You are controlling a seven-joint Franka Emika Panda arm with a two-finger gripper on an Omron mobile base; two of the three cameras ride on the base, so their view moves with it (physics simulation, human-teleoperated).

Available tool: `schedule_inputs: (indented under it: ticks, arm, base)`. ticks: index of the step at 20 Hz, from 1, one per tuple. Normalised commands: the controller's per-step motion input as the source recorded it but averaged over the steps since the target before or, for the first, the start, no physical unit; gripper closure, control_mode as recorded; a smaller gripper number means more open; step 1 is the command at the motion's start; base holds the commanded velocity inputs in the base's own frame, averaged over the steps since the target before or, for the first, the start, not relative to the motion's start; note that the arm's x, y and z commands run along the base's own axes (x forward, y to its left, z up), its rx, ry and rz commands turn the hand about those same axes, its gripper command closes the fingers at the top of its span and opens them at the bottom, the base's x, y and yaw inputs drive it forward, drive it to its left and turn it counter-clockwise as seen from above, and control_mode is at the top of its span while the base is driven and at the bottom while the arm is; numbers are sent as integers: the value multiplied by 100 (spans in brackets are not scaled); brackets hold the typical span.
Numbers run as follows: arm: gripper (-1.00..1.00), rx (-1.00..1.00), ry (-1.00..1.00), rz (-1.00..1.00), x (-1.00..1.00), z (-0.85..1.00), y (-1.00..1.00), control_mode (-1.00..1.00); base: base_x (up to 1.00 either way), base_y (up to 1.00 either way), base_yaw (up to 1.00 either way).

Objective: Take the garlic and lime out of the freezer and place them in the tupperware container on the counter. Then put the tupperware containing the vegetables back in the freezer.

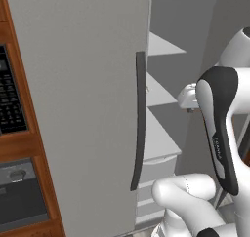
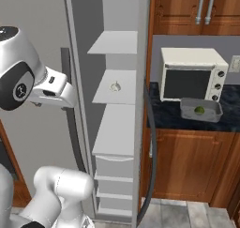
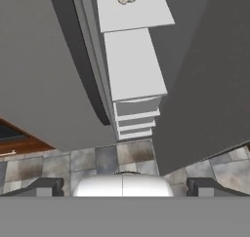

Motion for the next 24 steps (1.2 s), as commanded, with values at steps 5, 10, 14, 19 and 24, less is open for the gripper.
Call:
schedule_inputs:
  ticks: [5,10,14,19,24]
  arm:
    - [-100,0,0,0,0,0,0,100]
    - [-100,0,0,0,0,0,0,100]
    - [-100,0,0,0,0,0,0,100]
    - [-100,0,1,0,6,-2,0,-100]
    - [-100,0,0,0,31,-16,0,-100]
  base:
    - [34,0,0]
    - [20,0,0]
    - [11,0,0]
    - [0,0,0]
    - [0,0,0]
